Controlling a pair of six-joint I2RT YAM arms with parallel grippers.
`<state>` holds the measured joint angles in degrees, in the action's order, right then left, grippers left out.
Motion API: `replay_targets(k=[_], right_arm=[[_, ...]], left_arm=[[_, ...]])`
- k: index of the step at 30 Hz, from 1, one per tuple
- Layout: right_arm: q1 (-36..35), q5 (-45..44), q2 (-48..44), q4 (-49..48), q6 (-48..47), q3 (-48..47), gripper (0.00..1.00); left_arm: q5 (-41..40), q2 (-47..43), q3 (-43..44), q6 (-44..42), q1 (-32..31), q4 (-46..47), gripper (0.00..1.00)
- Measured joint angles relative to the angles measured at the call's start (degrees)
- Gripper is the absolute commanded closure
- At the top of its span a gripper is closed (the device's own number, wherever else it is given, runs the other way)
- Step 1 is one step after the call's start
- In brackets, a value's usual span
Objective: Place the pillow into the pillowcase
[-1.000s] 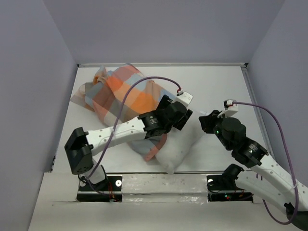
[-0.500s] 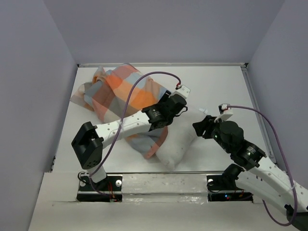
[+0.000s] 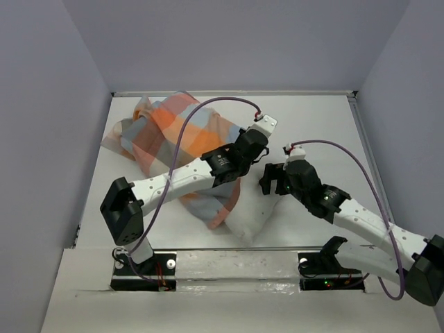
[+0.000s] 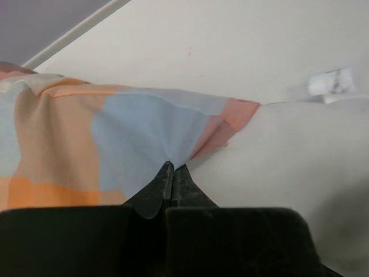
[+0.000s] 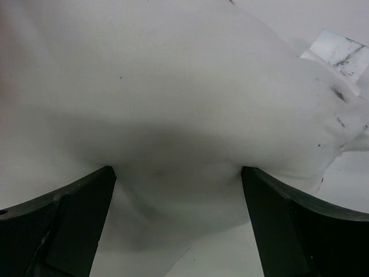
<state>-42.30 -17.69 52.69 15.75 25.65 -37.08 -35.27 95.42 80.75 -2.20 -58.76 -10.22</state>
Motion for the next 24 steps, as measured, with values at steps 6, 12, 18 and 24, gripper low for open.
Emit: replay_targets(k=[6,12,18,24], right_arm=[[0.5,12.5,11.0,-7.6,-1.9,-2.6,0.99],[0.7,27.9,8.4,-20.7,-0.1,-0.2,1.0],[0.6,30.5,-0.7,-34.4,2.4,0.2,1.0],[0.5,23.1,10.9,-49.7,3.9,-4.8,1.0]], left_arm=[[10.7,-5.0,1.9,5.0,0.4,0.9,1.0],[20.9,-9.2,1.8,11.0,2.6,0.9,1.0],[31.0,-15.4,1.3,19.0,3.3,4.3,1.0],[36.4,-22.9,-0.1,26.2,3.3,7.3,1.0]])
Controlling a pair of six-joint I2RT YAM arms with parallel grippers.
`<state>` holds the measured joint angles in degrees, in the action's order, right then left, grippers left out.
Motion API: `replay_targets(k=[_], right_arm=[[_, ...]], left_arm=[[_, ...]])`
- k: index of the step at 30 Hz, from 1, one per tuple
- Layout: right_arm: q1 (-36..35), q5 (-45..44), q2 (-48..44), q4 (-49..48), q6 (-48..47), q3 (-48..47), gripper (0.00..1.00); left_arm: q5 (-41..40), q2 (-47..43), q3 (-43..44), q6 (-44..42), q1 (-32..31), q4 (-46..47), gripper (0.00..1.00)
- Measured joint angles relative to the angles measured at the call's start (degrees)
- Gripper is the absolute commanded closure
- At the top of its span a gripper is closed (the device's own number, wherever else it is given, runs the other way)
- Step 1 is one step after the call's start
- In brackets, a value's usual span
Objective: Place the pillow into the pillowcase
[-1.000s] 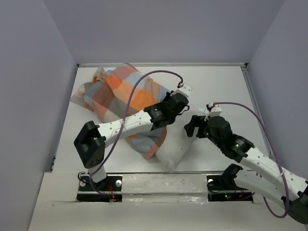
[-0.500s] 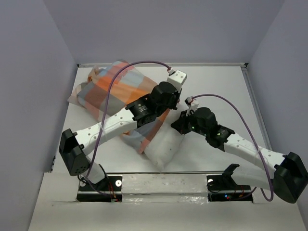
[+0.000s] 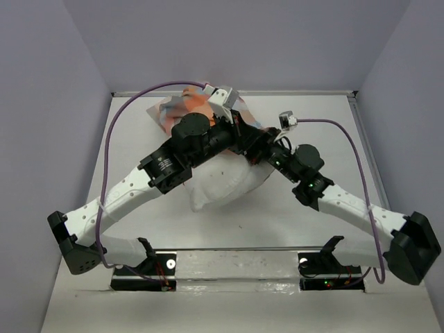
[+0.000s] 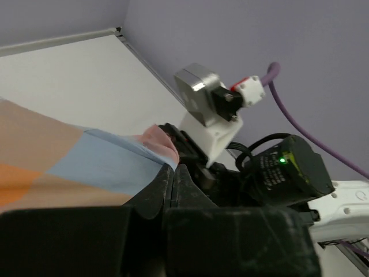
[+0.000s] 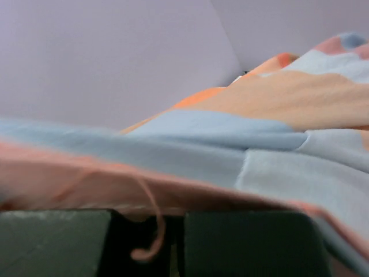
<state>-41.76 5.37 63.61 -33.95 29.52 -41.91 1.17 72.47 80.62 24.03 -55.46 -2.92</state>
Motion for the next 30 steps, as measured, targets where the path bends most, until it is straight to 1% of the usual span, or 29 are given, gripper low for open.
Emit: replay_targets(k=[2,4,5,6,8,9,10,13,16,18,19,20,23,25,27,30], right_arm=[[0.4,-1.1,5.5,-4.1,1.4,-1.9,1.0],[0.6,-2.1,8.4,-7.7,3.6,0.1,1.0],[0.6,-2.5,8.5,-8.3,4.4,1.7,1.0],[0.6,-2.9,8.3,-8.6,5.0,3.4,1.0],[0.7,-4.6,7.3,-8.7,6.3,6.9,1.0],[0.7,-5.4,6.7,-8.5,6.4,8.0,1.0],[0.8,-6.7,5.9,-8.1,6.7,9.3,1.0],[1.6,-13.1,3.1,-4.3,7.2,12.6,1.0],[3.1,-18.2,2.0,0.0,7.4,12.9,1.0],[4.9,-19.0,1.2,2.6,7.9,12.9,1.0],[5.8,-18.9,0.9,3.6,8.3,12.9,1.0],[6.9,-18.8,0.7,4.5,8.6,12.8,1.0],[11.6,-18.0,0.1,8.0,9.7,12.0,1.0],[13.5,-17.2,0.0,9.5,10.2,11.3,1.0],[15.3,-15.4,-0.3,10.8,10.9,11.0,1.0],[16.7,-13.3,-0.6,11.9,11.6,10.7,1.0]], left_arm=[[0.2,-0.3,0.0,1.0,0.1,-0.8,1.0],[-0.3,0.3,0.0,1.0,0.5,-3.5,1.0],[-0.5,0.7,0.0,1.0,0.6,-4.6,0.94],[-0.4,1.4,0.1,0.9,0.9,-6.0,0.69],[0.6,2.7,0.5,0.5,1.2,-7.5,0.35],[1.9,3.5,0.5,0.7,1.7,-7.6,0.06],[2.2,3.8,0.5,0.5,1.9,-7.3,0.01],[1.6,3.3,0.1,-0.3,1.9,-6.2,0.01],[-3.8,-2.4,-6.4,-1.4,1.9,-4.2,0.01],[-10.1,-8.5,-14.1,-1.4,2.0,-3.4,0.01],[-14.3,-13.2,-19.3,-1.0,2.0,-3.7,0.01],[-17.1,-16.2,-22.6,-0.5,2.1,-4.4,0.01],[-24.5,-25.2,-34.3,3.0,2.7,-5.2,0.01],[-27.6,-28.6,-41.3,5.9,3.3,-6.0,0.02],[-28.4,-29.2,-47.2,8.4,4.2,-5.0,0.05],[-27.5,-25.6,-53.3,10.4,5.4,-2.4,0.07]])
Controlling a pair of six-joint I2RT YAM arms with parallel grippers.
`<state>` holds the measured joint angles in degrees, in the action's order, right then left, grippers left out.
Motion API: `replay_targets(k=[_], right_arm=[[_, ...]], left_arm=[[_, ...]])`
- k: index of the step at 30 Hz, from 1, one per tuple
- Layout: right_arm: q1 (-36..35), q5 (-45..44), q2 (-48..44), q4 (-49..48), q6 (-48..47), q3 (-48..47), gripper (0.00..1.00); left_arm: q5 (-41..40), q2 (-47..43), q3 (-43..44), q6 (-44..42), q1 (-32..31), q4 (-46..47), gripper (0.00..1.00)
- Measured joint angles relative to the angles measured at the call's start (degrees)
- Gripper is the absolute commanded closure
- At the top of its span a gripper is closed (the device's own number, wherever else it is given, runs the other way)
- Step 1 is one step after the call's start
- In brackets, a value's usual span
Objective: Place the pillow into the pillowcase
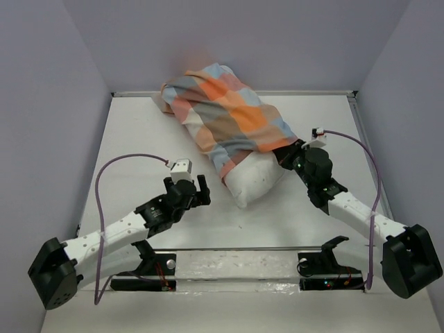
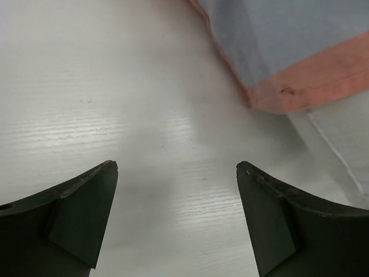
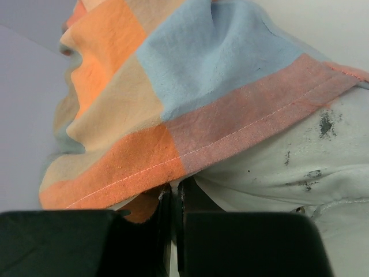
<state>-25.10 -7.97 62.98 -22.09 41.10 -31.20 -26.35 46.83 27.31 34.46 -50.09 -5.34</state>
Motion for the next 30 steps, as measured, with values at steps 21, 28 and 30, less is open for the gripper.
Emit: replay_targets(k=[21,28,30], right_arm=[[0.3,4.9,-1.6,1.7,0.3,-0.7,1.0],[0.3,7.3,-1.7,1.9,0.3,-0.7,1.0],[0.3,8.5,-1.7,1.9,0.3,-0.7,1.0]], left_arm=[[6.3,36.6,-0.3,-0.1,2.6,37.6,0.71],[1.8,32.6,-1.4,-0.2,4.3,40.0,1.0],[1.0,28.6,-2.3,-0.5,5.2,41.2,1.0]])
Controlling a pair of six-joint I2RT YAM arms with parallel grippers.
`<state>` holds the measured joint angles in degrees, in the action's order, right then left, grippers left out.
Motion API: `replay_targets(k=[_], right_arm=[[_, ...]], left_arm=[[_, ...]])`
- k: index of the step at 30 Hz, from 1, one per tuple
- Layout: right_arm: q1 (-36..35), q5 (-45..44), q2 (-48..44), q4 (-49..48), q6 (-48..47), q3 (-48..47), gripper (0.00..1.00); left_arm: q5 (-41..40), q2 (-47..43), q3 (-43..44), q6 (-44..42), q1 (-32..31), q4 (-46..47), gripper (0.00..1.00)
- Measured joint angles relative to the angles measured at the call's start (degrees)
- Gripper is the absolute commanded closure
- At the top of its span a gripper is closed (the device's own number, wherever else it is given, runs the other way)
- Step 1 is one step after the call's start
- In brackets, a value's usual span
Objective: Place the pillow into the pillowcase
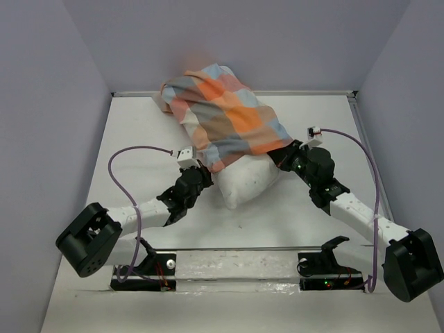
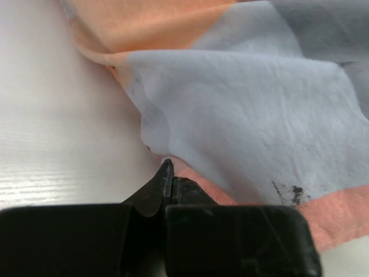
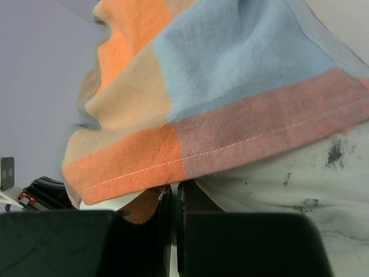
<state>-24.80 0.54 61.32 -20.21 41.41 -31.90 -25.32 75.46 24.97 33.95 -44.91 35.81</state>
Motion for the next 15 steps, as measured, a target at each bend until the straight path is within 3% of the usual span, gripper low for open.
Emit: replay_targets(k=[5,8,9,11,15], right_arm=[[0.0,2.6,0.0,-0.7,0.2,0.0,1.0],[0.0,3.4,0.0,-0.8,0.2,0.1,1.0],[0.0,3.6,0.0,-0.8,0.2,0.1,1.0],[0.0,3.6,-0.1,-0.7,0.2,0.1,1.0],[0.0,3.6,-0.5,-0.5,0.2,0.1,1.0]], left_arm=[[-0.1,-7.4,-3.6,-0.5,0.7,3.2,0.98],[2.7,-9.9,-6.2,-0.3,1.1,3.1,0.71],[3.5,-10.1,-6.6,-0.2,1.2,3.0,0.54],[5.6,-10.1,-7.8,1.1,1.2,3.0,0.4],[7.6,-9.9,-10.5,2.4,1.2,2.9,0.31]])
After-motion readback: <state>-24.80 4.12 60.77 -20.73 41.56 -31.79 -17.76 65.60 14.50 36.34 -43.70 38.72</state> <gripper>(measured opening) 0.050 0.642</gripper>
